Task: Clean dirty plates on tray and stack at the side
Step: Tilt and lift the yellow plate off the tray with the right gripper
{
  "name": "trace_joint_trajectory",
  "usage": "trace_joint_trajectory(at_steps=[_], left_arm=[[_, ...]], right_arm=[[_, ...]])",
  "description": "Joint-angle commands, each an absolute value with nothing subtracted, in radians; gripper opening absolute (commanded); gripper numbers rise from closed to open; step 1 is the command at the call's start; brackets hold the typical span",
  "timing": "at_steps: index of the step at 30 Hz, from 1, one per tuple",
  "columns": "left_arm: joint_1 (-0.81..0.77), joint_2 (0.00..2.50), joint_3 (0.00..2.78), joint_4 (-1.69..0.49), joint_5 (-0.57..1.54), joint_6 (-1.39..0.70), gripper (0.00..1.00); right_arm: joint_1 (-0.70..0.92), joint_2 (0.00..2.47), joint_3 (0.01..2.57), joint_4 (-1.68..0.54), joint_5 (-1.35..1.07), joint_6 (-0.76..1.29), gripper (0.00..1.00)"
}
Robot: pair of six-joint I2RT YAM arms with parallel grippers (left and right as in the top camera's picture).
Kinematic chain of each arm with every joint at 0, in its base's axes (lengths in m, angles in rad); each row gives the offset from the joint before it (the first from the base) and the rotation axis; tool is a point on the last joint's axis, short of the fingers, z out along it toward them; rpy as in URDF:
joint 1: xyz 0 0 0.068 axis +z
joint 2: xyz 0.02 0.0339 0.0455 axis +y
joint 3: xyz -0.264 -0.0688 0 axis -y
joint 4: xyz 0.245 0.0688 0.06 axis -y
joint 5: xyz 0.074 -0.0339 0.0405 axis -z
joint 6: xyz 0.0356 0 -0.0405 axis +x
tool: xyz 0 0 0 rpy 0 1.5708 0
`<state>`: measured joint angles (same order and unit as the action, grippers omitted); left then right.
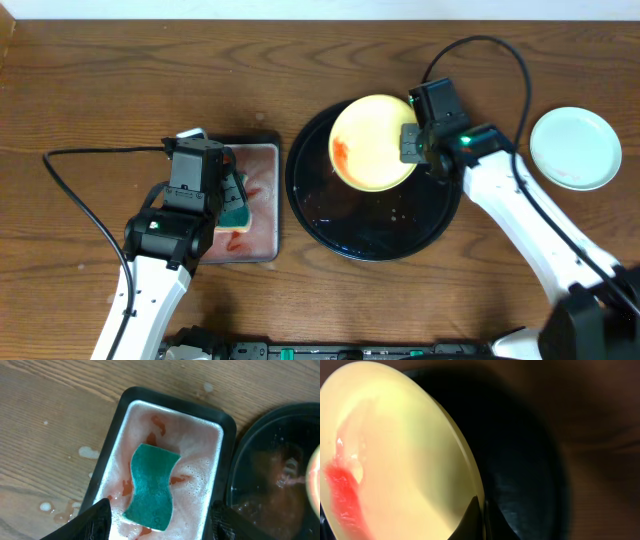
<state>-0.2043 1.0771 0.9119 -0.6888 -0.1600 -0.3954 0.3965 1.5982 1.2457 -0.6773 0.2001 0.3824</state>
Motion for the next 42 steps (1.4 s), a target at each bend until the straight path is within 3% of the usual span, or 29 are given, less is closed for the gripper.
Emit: trace_joint_trajectory(at_steps=[1, 15, 24, 42], left_arm=[[-0.201, 1.073, 0.905, -0.692, -0.153, -0.393, 0.64], [-0.201, 1.068, 0.905, -0.683, -0.138, -0.381, 0.64], [-0.201, 1.064, 0.905, -0.649, -0.138, -0.367, 0.64], [-0.201, 1.064, 0.905, -0.609, -0.138, -0.367, 0.64]], right_arm=[[0.395, 1.547, 1.258, -0.709, 0.392, 0.324, 0.01], [0.604, 1.539, 1.258, -0.789, 0.960, 0.280, 0.01], [0.738, 1.539, 1.258, -0.725, 1.278, 0.076, 0.01], [0.826, 1.575, 1.256, -0.686, 1.311, -0.103, 0.01]])
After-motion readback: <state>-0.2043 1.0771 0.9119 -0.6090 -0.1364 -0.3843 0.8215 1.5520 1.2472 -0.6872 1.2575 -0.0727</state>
